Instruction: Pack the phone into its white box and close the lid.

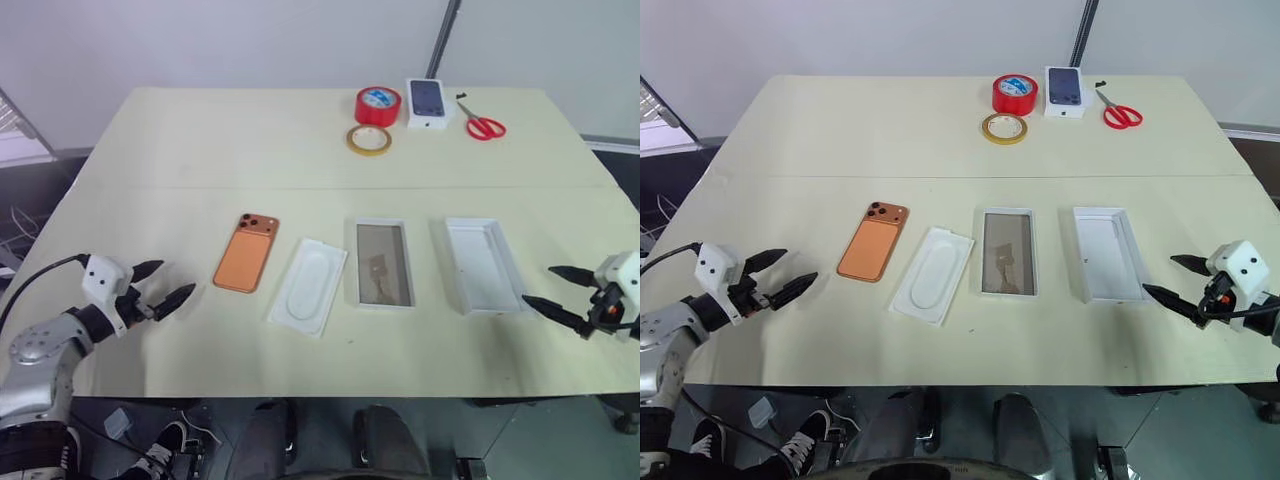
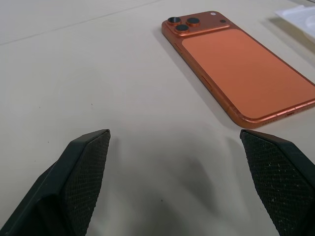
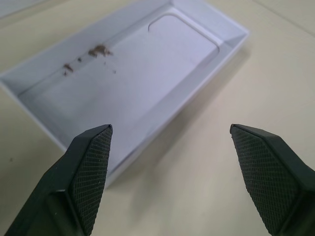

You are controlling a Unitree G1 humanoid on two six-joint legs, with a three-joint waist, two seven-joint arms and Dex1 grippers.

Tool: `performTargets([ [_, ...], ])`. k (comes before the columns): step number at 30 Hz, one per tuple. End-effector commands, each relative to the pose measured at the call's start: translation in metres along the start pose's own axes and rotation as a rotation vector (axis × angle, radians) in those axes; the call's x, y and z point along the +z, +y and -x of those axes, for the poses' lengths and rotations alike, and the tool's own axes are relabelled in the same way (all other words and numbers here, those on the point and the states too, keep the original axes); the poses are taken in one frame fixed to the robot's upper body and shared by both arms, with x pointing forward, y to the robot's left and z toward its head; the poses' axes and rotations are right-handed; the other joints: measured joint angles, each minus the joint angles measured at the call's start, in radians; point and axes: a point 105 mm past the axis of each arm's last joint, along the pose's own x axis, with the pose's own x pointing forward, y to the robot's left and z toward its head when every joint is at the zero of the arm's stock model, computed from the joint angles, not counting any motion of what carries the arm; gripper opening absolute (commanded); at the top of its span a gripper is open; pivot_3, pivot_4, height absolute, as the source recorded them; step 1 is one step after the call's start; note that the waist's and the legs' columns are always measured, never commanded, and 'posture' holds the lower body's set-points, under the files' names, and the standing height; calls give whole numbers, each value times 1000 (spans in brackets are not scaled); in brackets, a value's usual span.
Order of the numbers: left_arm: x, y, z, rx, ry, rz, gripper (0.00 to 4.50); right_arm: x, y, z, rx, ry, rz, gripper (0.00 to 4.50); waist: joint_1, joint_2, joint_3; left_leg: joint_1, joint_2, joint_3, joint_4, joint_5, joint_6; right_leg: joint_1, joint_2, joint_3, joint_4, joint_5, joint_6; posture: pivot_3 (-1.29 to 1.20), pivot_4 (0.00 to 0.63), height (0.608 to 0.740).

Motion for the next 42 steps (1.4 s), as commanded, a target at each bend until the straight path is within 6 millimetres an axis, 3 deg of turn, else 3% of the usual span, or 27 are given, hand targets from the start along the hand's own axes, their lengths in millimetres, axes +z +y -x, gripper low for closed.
performTargets([
  [1,8,3,4,5,-31,-24,4445,16,-6,7,-21,-48,10,3987,-1,0,0,0,0,0,0,0,0,0,0,0,0,0,0,0,150,728],
  [12,13,3,0,0,-35,-57,4445,13,18,15,128,7,-30,3987,2,1,0,0,0,0,0,0,0,0,0,0,-1,0,0,0,150,728],
  [28,17,-5,-10,-48,-31,-103,4445,20,12,4,82,-24,15,3987,2,1,0,0,0,0,0,0,0,0,0,0,-1,0,0,0,150,728],
  [33,27,-10,-20,-58,-36,-115,4445,33,16,-5,96,-56,58,3987,2,1,0,0,0,0,0,0,0,0,0,0,-1,0,0,0,150,728],
  [37,55,-43,-42,-207,-88,-19,4445,70,32,-28,167,-160,104,3987,1,1,0,0,0,0,0,0,0,0,0,0,0,1,1,0,150,728],
  [42,71,-78,-61,-344,-95,52,4445,87,55,-53,253,-205,156,3987,4,1,0,0,0,0,0,0,0,0,1,0,0,2,3,0,150,728],
])
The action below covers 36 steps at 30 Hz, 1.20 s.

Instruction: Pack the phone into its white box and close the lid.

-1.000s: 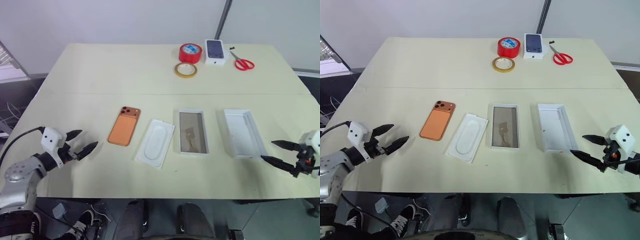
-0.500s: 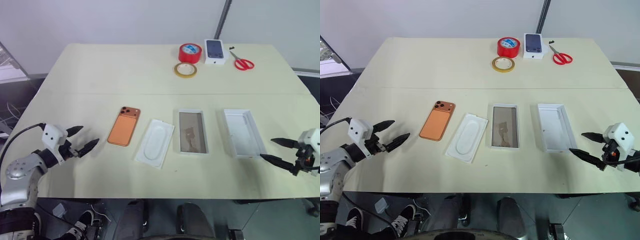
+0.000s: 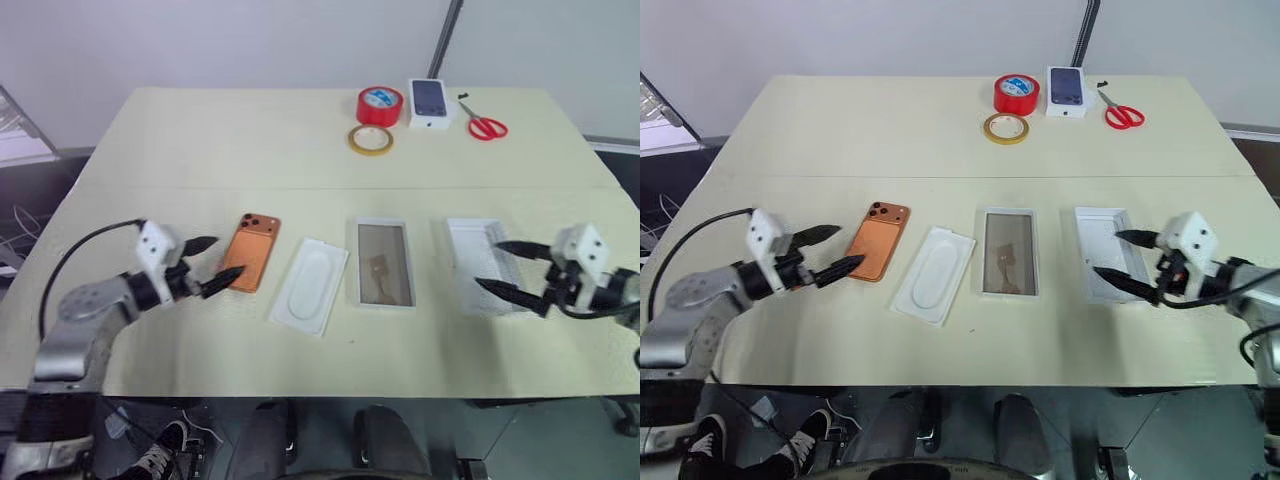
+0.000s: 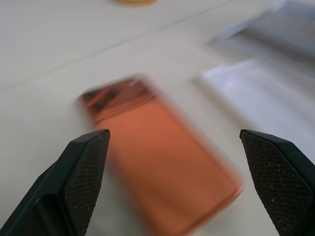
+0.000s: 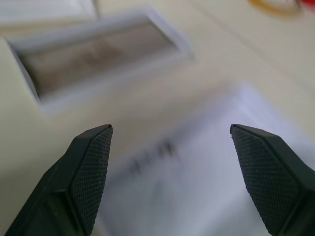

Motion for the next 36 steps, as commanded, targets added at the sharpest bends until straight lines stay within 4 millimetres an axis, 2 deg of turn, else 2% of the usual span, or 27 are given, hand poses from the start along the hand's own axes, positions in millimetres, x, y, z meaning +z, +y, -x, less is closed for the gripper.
performTargets([
  [1,3,-20,-18,-84,17,76,4445,13,12,-21,58,-52,39,3987,0,0,0,0,0,0,0,0,0,0,0,0,0,0,0,0,150,728],
  [6,-10,-37,-41,-97,106,154,4445,29,28,-52,127,-113,81,3987,-1,0,0,0,0,0,2,0,0,1,1,0,2,0,0,0,150,728],
  [8,-8,-47,-48,-150,90,282,4445,33,34,-60,148,-132,83,3987,2,-1,0,0,0,0,2,0,1,1,1,0,2,0,0,0,150,728],
  [10,-12,-57,-53,-191,151,324,4445,33,41,-67,168,-139,85,3987,3,-1,1,0,0,0,3,0,1,1,1,-1,2,0,0,0,150,728],
  [15,-23,-60,-59,-179,293,417,4445,37,51,-75,189,-164,84,3987,3,-1,1,0,0,0,3,0,1,2,2,-1,2,0,1,0,150,728],
  [20,-22,-66,-60,-194,320,487,4445,35,53,-78,187,-167,81,3987,2,-1,1,0,0,0,3,0,1,2,2,-1,2,0,1,0,150,728],
  [24,-28,-64,-64,-170,321,611,4445,35,53,-80,185,-172,85,3987,7,-1,0,0,-1,-1,4,1,1,3,2,-1,2,0,1,0,150,728],
  [27,-35,-70,-65,-183,353,669,3541,37,52,-81,179,-177,94,4014,12,-1,0,1,-1,-1,4,1,1,3,2,-1,2,0,1,0,150,728],
  [33,-44,-72,-64,-153,403,689,388,38,51,-82,170,-181,105,4014,22,-1,0,1,-1,-1,5,1,0,3,2,-1,2,0,1,0,150,728],
  [34,-45,-71,-64,-140,406,699,66,38,51,-81,169,-181,106,4014,22,-1,0,1,-1,-1,5,1,0,4,2,-1,2,0,1,0,150,728],
  [36,-46,-69,-64,-117,403,710,66,37,51,-80,169,-180,108,4014,23,-1,0,1,-2,-1,5,1,0,4,2,-1,2,0,1,0,150,728],
])
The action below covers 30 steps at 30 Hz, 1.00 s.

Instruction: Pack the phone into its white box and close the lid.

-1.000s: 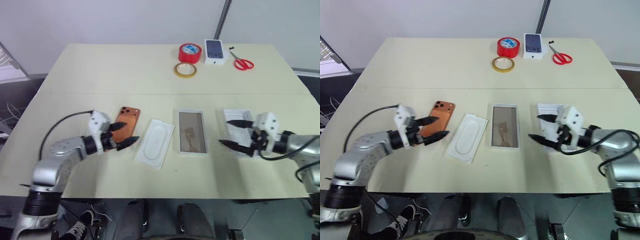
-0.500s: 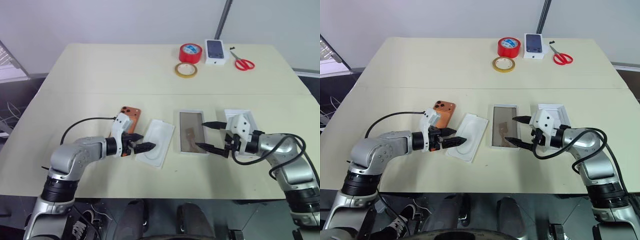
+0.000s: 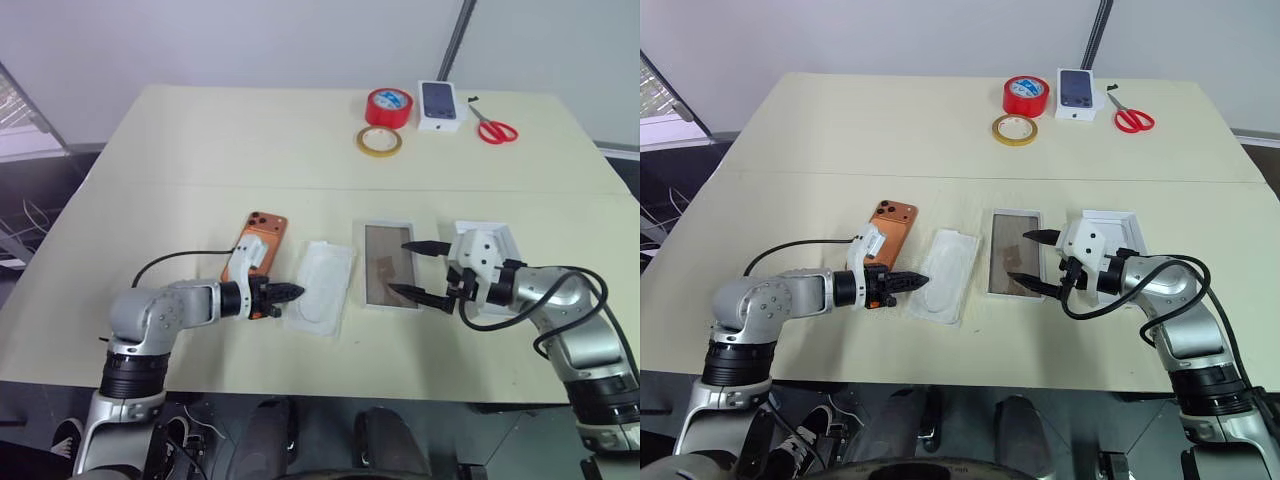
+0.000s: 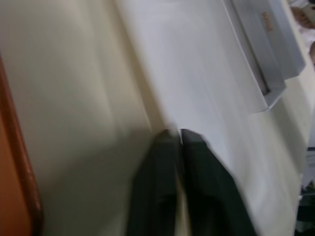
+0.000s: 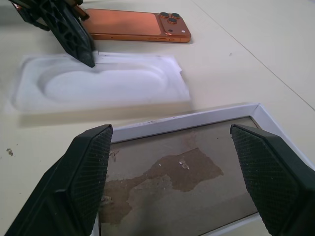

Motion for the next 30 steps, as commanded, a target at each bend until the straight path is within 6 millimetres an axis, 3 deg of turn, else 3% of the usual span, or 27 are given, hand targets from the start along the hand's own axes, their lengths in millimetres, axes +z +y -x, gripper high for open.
performTargets([
  [1,-7,6,-1,39,15,50,66,9,-1,1,-3,-29,36,4014,0,0,0,0,0,0,0,0,0,0,0,0,0,0,0,0,150,728],
  [8,18,6,7,34,-116,85,66,1,25,4,146,13,-29,4014,-1,0,0,1,0,0,0,0,0,0,0,0,0,0,0,0,150,728],
  [13,38,7,13,54,-215,67,66,-26,35,-5,190,128,0,4014,-1,-1,0,0,0,0,-1,0,-1,-1,0,0,0,0,0,0,150,728],
  [16,44,5,13,58,-248,49,0,-37,35,-7,196,169,22,3171,0,-1,0,0,0,0,0,2,-3,0,0,0,0,0,0,0,150,728],
  [22,62,-4,16,42,-342,7,0,-33,34,-16,211,152,49,64,0,-2,1,0,-1,-1,0,2,-4,0,0,0,0,0,0,0,150,728],
  [30,83,-22,12,-37,-427,68,0,-16,47,-50,249,72,94,20,-2,-2,1,0,-1,-1,0,3,-5,0,1,0,0,0,0,0,150,728],
])
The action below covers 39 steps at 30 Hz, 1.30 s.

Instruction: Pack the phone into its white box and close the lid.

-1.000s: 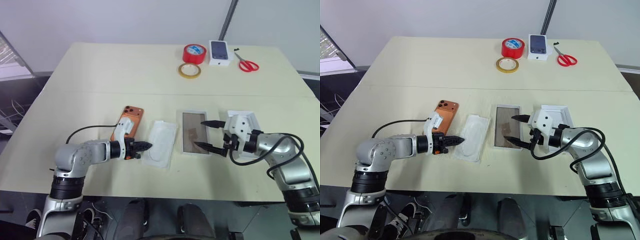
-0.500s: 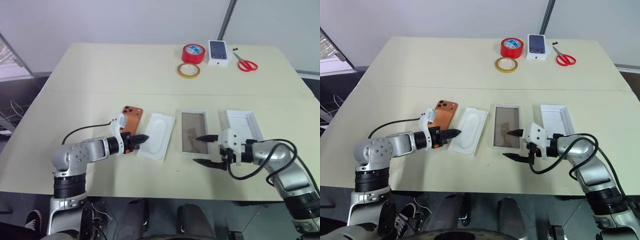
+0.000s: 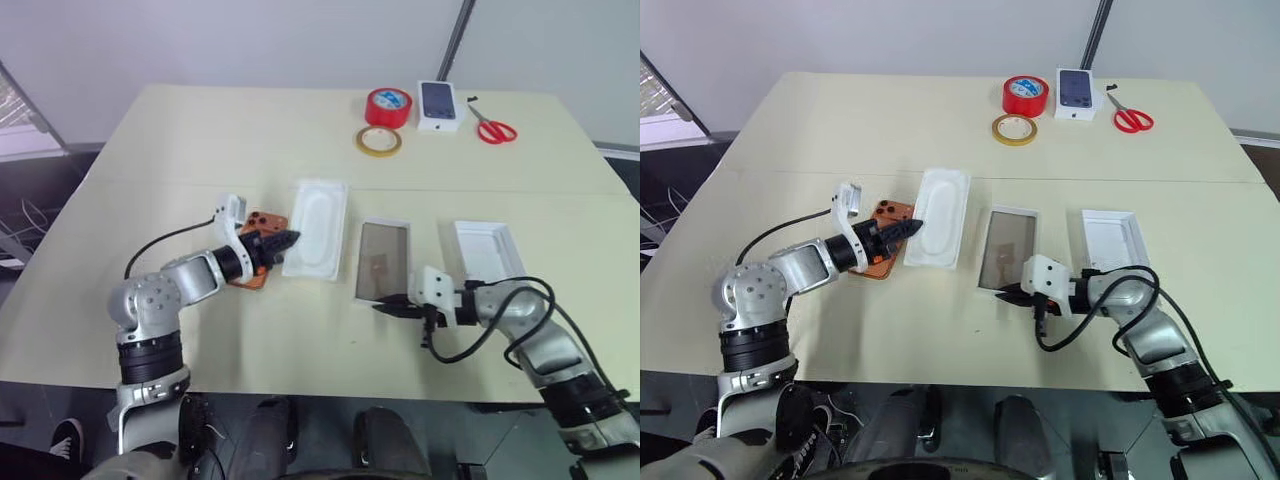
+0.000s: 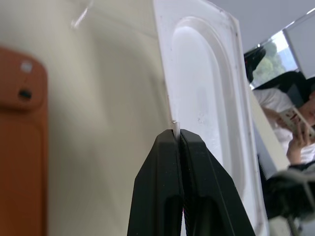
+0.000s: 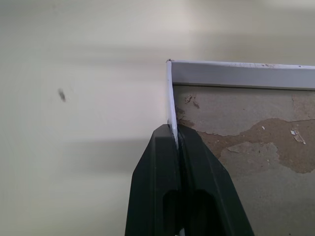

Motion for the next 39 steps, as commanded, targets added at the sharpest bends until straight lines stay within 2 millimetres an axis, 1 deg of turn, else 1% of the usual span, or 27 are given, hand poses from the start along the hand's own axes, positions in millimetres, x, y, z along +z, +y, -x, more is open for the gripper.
performTargets([
  [1,8,-16,-5,-46,-46,-1,0,25,-1,-18,-1,-75,61,20,-1,0,0,0,0,0,0,0,0,0,0,0,0,0,0,0,150,728],
  [4,3,-17,-11,-36,-40,3,0,33,-7,-23,-20,-105,44,20,-1,0,0,0,0,0,0,1,-1,-1,1,0,1,0,0,0,150,728],
  [5,1,-17,-13,-32,-39,4,0,35,-9,-23,-26,-113,42,296,0,0,0,0,0,0,0,1,-2,-1,1,0,1,0,0,0,150,728],
  [7,-5,-17,-15,-26,-30,6,0,39,-8,-19,-9,-137,21,959,2,-1,0,0,0,0,0,1,-2,0,1,0,0,0,0,0,150,728],
  [9,-11,-16,-18,-15,-20,6,0,42,-9,-13,-29,-147,25,1950,3,-1,0,0,0,0,1,1,-2,0,1,0,0,0,0,0,150,728],
  [11,-13,-19,-21,-20,-19,14,0,42,-11,-1,-53,-134,31,2994,3,-1,0,0,0,0,1,1,-2,0,0,0,0,0,0,0,150,728],
  [13,-16,-18,-23,-11,-17,14,0,37,-12,14,-63,-98,19,2994,3,-1,0,0,0,0,1,1,-1,0,0,0,0,0,0,0,150,728],
  [14,-18,-16,-27,-4,-13,16,0,27,-17,26,-94,-52,16,2994,4,-1,0,0,0,0,1,0,-1,0,0,0,0,0,0,0,150,728],
  [16,-21,-15,-31,3,-6,22,0,14,-22,41,-133,2,9,2994,2,-1,0,0,0,0,1,-1,1,0,0,0,0,0,0,0,150,728],
  [20,-26,-17,-37,-7,8,34,0,0,-37,61,-240,62,29,2994,-1,-1,0,0,0,0,0,-1,2,0,1,0,0,0,0,0,150,728],
  [22,-30,-17,-40,-6,20,30,0,-4,-47,67,-299,79,53,2994,0,-1,0,0,0,0,0,-1,1,0,1,0,0,0,0,0,150,728],
  [26,-33,-18,-41,-2,27,44,0,-2,-49,64,-313,57,64,2994,1,-1,1,0,0,0,0,0,0,0,1,0,0,0,0,0,150,728],
  [29,-37,-23,-40,-32,54,43,952,4,-54,59,-347,20,71,3060,1,-1,1,0,0,0,0,1,-1,0,1,0,0,0,0,0,150,728],
  [31,-36,-24,-39,-33,59,35,1895,6,-55,57,-355,7,78,3060,1,-1,1,0,0,0,0,1,-1,0,1,0,0,0,0,0,150,728],
  [32,-35,-27,-39,-42,61,13,2354,13,-60,56,-378,-27,81,3060,1,-1,1,0,0,0,0,1,-1,0,1,0,0,0,0,0,150,728],
  [35,-29,-31,-37,-57,47,-18,2354,30,-72,50,-430,-107,85,3060,0,-1,1,0,0,0,0,1,-1,0,2,0,0,0,0,0,150,728],
  [37,-26,-31,-36,-59,34,-23,2354,37,-77,46,-450,-141,85,3060,0,-1,1,0,0,0,0,1,-2,0,2,0,0,0,0,0,150,728],
  [39,-22,-32,-32,-64,29,-63,2396,46,-79,35,-444,-191,60,2516,0,-1,1,0,1,0,0,1,-2,0,2,0,0,0,0,0,150,728],
])
